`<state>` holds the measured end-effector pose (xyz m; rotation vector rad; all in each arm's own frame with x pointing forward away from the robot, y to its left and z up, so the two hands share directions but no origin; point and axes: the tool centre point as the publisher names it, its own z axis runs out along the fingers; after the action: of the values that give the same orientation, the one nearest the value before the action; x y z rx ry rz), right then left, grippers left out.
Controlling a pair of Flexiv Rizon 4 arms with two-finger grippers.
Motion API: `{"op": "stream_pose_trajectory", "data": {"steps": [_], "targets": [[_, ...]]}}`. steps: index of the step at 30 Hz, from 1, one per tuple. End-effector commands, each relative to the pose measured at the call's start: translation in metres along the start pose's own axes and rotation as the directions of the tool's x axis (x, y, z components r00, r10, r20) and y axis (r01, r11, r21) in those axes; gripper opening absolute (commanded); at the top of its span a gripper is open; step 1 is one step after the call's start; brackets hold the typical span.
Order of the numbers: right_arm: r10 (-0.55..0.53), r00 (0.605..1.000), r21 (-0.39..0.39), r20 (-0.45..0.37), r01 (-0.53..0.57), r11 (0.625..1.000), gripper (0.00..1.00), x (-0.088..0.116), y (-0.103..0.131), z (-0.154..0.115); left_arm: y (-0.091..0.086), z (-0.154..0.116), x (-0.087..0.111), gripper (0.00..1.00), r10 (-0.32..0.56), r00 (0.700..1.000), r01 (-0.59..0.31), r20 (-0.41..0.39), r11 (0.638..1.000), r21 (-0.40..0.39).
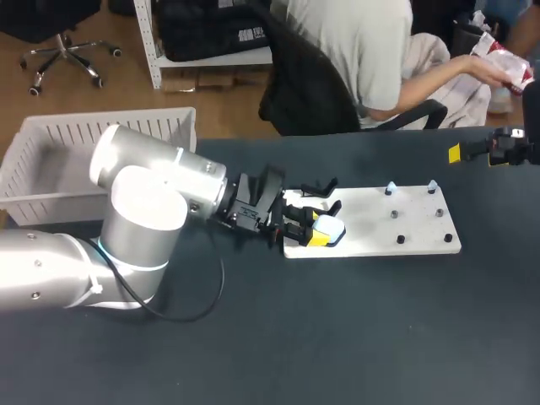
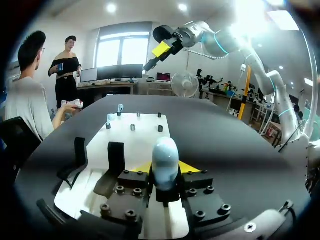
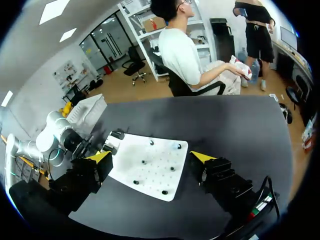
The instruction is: Pick up each earbud case from the left stands, insert the matching earbuds, close the lid, and place the case in the box.
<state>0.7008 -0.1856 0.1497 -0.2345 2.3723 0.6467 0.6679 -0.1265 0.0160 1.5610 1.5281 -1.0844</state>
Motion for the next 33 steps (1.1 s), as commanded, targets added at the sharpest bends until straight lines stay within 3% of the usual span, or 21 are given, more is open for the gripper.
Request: {"op": "stream_pose_trajectory", "data": {"steps": [1, 10, 12, 20, 33], "targets": [[-0.001, 1.0, -0.003, -0.001, 0.001, 1.0, 1.0, 0.0, -0.001, 0.0, -0.002, -0.004, -0.001, 0.0, 0.015, 1.0, -0.014, 0.022, 1.0, -0.012], [-0.001, 1.0, -0.003, -0.001, 0.001, 1.0, 1.0, 0.0, -0.001, 0.0, -0.015, -0.032, -0.028, 0.0, 0.045, 0.994, -0.042, 0.096, 0.999, -0.026], [-0.001, 1.0, -0.003, -0.001, 0.001, 1.0, 1.0, 0.0, -0.001, 0.0, -0.02, -0.038, -0.044, 0.0, 0.013, 0.99, -0.012, 0.138, 1.0, -0.008], [-0.001, 1.0, -0.003, -0.001, 0.001, 1.0, 1.0, 0.0, -0.001, 0.0, -0.033, -0.062, -0.099, 0.0, 0.088, 0.947, -0.07, 0.308, 0.995, -0.07], [-0.001, 1.0, -0.003, -0.001, 0.001, 1.0, 1.0, 0.0, -0.001, 0.0, -0.043, -0.074, -0.11, 0.0, 0.139, 0.919, -0.1, 0.368, 0.987, -0.123]]}}
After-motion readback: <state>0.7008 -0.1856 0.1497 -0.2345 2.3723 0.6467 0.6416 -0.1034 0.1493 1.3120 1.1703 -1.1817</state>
